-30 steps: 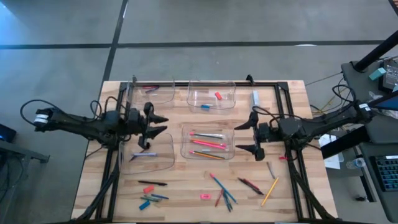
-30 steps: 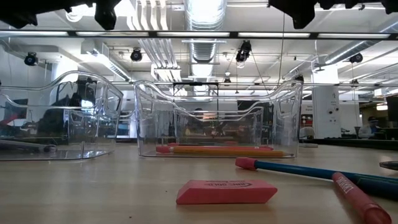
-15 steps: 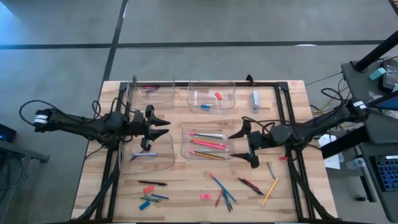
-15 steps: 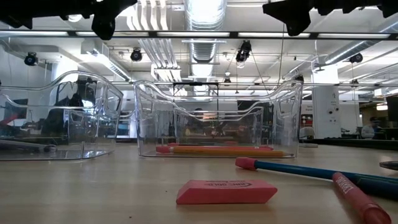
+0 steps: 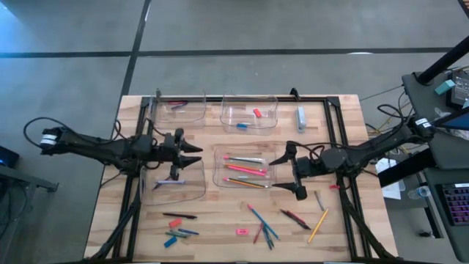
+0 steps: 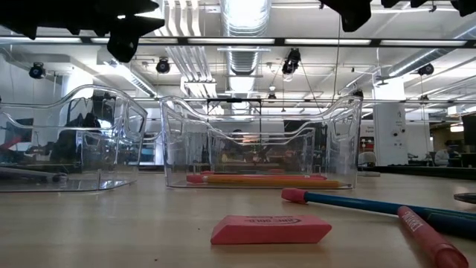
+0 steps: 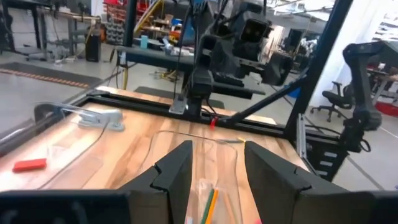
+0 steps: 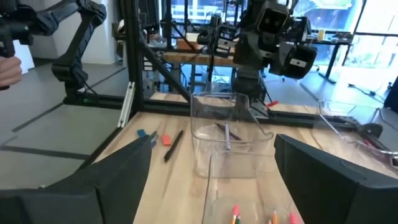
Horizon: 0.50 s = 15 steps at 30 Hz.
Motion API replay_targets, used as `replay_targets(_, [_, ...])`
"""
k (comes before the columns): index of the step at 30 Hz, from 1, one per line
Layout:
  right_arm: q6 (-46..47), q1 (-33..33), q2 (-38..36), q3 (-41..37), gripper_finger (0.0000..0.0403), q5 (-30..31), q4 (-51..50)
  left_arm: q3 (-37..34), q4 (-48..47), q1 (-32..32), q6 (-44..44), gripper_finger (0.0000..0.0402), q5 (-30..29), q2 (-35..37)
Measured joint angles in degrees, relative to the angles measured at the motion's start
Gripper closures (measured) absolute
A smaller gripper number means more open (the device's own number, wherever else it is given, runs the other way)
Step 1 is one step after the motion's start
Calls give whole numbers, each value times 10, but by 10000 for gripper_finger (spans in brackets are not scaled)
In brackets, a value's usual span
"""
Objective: Sort crayons/erasers/pens/pencils in bins
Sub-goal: Put the left black pen into the bottom left transparent bin
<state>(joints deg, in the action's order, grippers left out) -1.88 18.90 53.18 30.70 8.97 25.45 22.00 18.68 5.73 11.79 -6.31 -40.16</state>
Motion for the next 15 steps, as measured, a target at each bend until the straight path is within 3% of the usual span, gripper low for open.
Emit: replay_targets(15, [-26,25,-82,-15,77,0,-55,0,-4,45,-21,270,-2,19])
